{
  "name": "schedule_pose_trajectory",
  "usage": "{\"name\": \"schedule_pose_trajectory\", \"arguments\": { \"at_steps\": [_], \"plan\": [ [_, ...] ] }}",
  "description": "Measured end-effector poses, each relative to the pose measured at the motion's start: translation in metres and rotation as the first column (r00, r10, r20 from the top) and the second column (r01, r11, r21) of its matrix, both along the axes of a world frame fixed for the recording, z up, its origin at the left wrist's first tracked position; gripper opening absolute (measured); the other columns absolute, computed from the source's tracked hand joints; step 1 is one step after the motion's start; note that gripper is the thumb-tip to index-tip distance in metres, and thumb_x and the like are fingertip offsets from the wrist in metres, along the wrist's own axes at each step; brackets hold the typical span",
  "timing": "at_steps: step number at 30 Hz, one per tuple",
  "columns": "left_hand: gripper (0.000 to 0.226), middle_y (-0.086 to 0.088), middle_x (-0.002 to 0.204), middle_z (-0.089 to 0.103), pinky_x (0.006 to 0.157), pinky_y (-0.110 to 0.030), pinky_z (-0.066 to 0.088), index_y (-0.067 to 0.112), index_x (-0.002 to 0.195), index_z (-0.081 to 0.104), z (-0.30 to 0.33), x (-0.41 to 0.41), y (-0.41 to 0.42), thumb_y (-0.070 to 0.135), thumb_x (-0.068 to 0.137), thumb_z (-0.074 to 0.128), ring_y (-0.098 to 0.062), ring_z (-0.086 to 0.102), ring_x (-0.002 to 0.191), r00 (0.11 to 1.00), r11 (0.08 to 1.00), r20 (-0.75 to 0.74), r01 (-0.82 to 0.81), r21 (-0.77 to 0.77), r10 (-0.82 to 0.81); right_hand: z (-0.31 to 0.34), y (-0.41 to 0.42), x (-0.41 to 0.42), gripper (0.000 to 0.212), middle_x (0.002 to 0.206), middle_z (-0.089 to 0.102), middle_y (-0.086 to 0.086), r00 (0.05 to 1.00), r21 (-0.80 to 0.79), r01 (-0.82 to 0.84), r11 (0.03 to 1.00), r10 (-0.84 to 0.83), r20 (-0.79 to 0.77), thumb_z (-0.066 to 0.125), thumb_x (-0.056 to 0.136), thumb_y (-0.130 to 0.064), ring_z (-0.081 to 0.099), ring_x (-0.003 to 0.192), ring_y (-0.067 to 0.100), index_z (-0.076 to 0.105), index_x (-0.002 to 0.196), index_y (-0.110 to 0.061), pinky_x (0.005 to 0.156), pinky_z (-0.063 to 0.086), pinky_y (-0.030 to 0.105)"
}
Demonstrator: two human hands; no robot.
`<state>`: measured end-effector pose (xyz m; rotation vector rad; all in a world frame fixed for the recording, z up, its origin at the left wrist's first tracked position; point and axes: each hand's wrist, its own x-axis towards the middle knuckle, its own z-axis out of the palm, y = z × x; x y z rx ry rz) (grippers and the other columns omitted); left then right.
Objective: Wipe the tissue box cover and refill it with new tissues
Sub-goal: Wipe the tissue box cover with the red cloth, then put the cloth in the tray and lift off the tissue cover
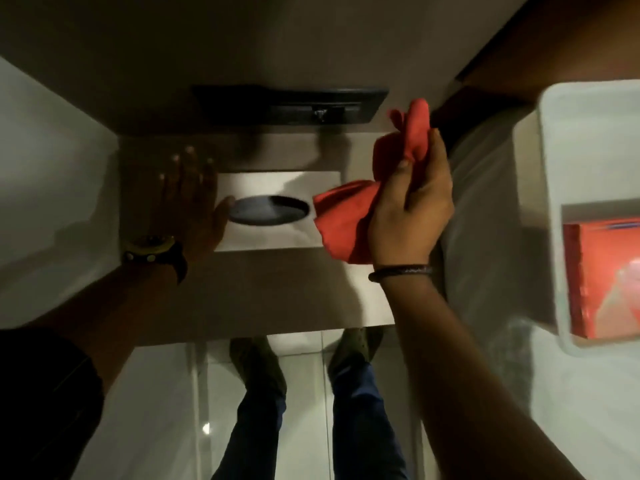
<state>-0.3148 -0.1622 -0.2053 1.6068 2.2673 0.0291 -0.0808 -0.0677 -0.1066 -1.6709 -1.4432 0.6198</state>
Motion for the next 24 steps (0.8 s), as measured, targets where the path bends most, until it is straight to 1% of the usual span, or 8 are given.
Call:
{"name": "schedule_pose_trajectory", "arguments": {
  "at_steps": [2,6,9,11,15,18,21,24],
  "plan": [
    [0.07,-0.029,0.157,0.014,0.116,-0.059,0.018,0.0,0.15,0.022,0.023,0.038,0.014,0.043,0.096,0.03,-0.047,0.012,0.145,0.997,0.997,0.077,0.019,0.08,-0.025,0.037,0.007,0.012,0.046,0.139,0.054,0.016,0.997,0.051,0.031,0.998,-0.027,-0.077,0.049,0.095,-0.012,0.051,0.13,0.025,0.046,0.139,0.0,0.109,0.041,0.036],
    [0.067,-0.025,0.157,0.018,0.115,-0.056,0.024,0.007,0.148,0.032,0.071,0.128,0.053,0.049,0.096,0.031,-0.044,0.016,0.145,0.97,0.964,0.217,0.046,0.261,-0.105,0.102,0.043,0.064,0.046,0.136,0.057,0.013,0.982,0.129,0.167,0.977,-0.153,-0.115,0.052,0.093,-0.011,0.052,0.123,0.013,0.048,0.137,0.0,0.102,0.038,0.011],
    [0.067,-0.026,0.156,0.02,0.114,-0.058,0.025,0.007,0.144,0.041,0.094,0.177,0.079,0.053,0.095,0.033,-0.046,0.016,0.144,0.947,0.928,0.291,0.019,0.373,-0.137,0.13,0.078,0.116,0.048,0.133,0.06,0.01,0.942,0.086,0.269,0.959,-0.244,-0.229,0.051,0.091,-0.011,0.057,0.122,0.02,0.047,0.138,-0.002,0.106,0.043,0.033],
    [0.071,-0.022,0.158,0.013,0.115,-0.06,0.02,0.01,0.146,0.036,0.106,0.204,0.098,0.056,0.093,0.031,-0.042,0.008,0.147,0.925,0.93,0.355,-0.006,0.368,-0.134,0.138,0.097,0.149,0.047,0.129,0.064,0.004,0.919,0.059,0.325,0.944,-0.3,-0.257,0.05,0.089,-0.012,0.06,0.12,0.02,0.048,0.136,-0.005,0.103,0.046,0.043],
    [0.083,-0.013,0.162,0.001,0.12,-0.052,0.011,0.021,0.152,0.016,0.134,0.249,0.134,0.073,0.088,0.012,-0.03,-0.005,0.149,0.879,0.919,0.44,-0.009,0.395,-0.181,0.132,0.125,0.19,0.037,0.123,0.066,-0.008,0.908,0.0,0.375,0.927,-0.367,-0.202,0.048,0.092,-0.011,0.06,0.114,0.005,0.054,0.129,-0.012,0.101,0.045,0.025],
    [0.084,-0.014,0.162,0.0,0.119,-0.041,0.003,0.02,0.153,0.017,0.146,0.286,0.163,0.074,0.088,0.011,-0.031,-0.005,0.149,0.871,0.9,0.396,0.107,0.423,-0.29,0.108,0.143,0.203,0.031,0.126,0.063,-0.004,0.907,-0.116,0.406,0.906,-0.415,-0.064,0.051,0.096,-0.019,0.058,0.116,0.012,0.055,0.127,-0.016,0.084,0.033,0.008],
    [0.082,-0.025,0.159,-0.009,0.115,-0.047,0.002,0.02,0.153,0.018,0.142,0.32,0.188,0.069,0.088,0.033,-0.039,-0.012,0.147,0.916,0.915,0.244,0.229,0.331,-0.318,0.08,0.163,0.212,0.032,0.128,0.06,0.01,0.947,-0.314,0.318,0.895,-0.288,0.139,0.05,0.097,-0.026,0.055,0.117,0.026,0.053,0.125,-0.012,0.083,0.032,0.017],
    [0.083,-0.029,0.158,0.011,0.112,-0.049,0.012,0.014,0.149,0.03,0.14,0.337,0.191,0.042,0.079,0.067,-0.046,0.01,0.146,0.913,0.874,0.004,0.39,0.289,-0.408,0.077,0.171,0.228,0.035,0.137,0.05,0.022,0.949,-0.466,0.164,0.869,-0.011,0.314,0.046,0.098,-0.031,0.053,0.118,0.036,0.052,0.126,-0.01,0.1,0.04,0.036]
  ]
}}
